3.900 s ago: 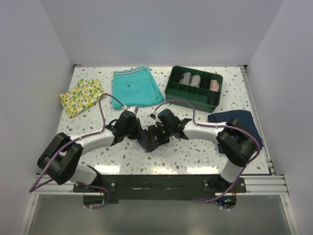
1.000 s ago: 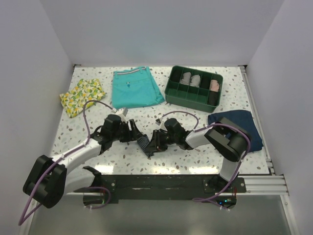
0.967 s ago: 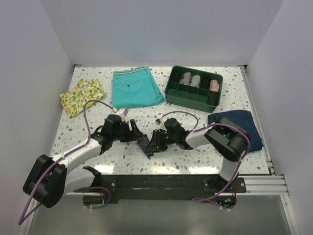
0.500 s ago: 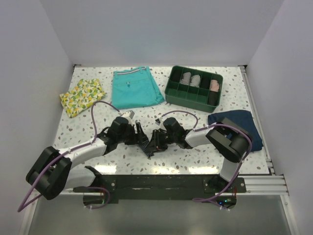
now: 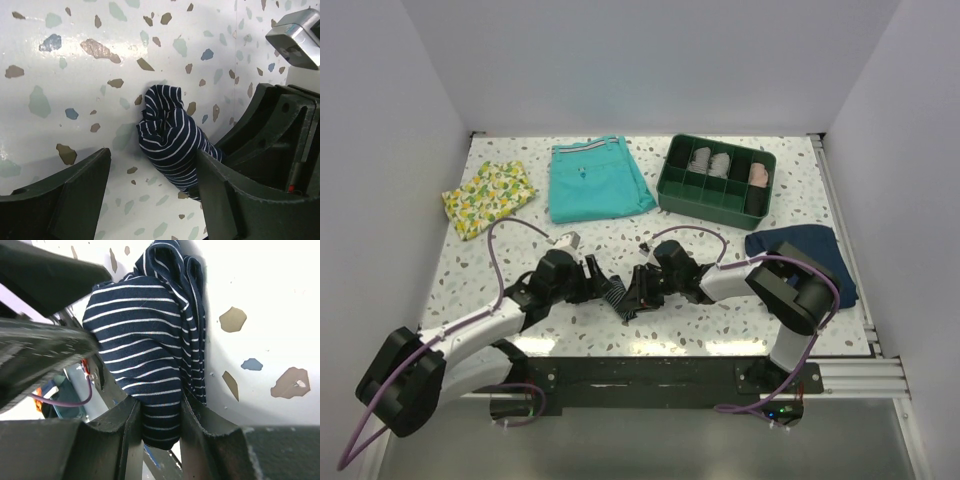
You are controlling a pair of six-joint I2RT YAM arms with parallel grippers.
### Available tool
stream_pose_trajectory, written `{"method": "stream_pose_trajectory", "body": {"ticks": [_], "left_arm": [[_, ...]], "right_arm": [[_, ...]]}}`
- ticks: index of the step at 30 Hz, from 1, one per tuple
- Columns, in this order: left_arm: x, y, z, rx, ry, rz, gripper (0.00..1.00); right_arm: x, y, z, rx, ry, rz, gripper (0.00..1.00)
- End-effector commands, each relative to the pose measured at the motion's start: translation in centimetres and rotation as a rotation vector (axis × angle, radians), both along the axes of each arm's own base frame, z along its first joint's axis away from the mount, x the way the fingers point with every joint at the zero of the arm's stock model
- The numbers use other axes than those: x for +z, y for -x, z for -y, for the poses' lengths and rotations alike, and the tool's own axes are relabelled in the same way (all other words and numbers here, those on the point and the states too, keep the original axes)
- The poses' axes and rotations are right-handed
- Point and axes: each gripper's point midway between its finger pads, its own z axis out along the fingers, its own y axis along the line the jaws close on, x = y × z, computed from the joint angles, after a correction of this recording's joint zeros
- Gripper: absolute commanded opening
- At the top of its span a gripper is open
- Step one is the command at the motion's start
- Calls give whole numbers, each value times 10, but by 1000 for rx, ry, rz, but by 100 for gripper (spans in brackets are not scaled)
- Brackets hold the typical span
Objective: Roll the underwear
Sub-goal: Roll the underwear to the center of the board.
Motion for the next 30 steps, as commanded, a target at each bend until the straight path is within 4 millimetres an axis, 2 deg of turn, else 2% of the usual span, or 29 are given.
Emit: {"method": "stream_pose_trajectory", "body": {"ticks": [1, 9, 13, 16, 19, 21, 24, 25, 27, 29, 30], "left_arm": [[6, -1, 10, 9, 61, 21, 73], [-1, -6, 11, 50, 57, 3, 73], [-15, -6, 13, 62, 40, -37, 71], [-25, -7, 13, 78, 22, -55, 66], [-31, -7, 13, 85, -7, -64, 56], [-34, -8, 11, 94, -34, -64, 44], [-43, -6, 9, 85, -80, -84, 31], [-45, -5, 8, 80, -96, -92, 28], [-47, -7, 10, 68, -121, -92, 24], [-47, -6, 13, 48, -136, -91, 20], [-48, -6, 13, 39, -145, -94, 20]], "right_arm": [[-60, 27, 53, -75, 283, -156, 12], [-60, 28, 54, -80, 282, -161, 12], [-57, 28, 51, -69, 261, -154, 13], [-49, 26, 48, -53, 238, -127, 14], [-40, 24, 44, -31, 213, -95, 17], [-36, 23, 43, -19, 205, -77, 19], [-28, 22, 41, 9, 197, -33, 28], [-24, 20, 41, 15, 204, -19, 34], [-16, 17, 37, 51, 220, 38, 39], [-15, 19, 46, 93, 301, 98, 48], [-6, 13, 42, 101, 315, 140, 50]]}}
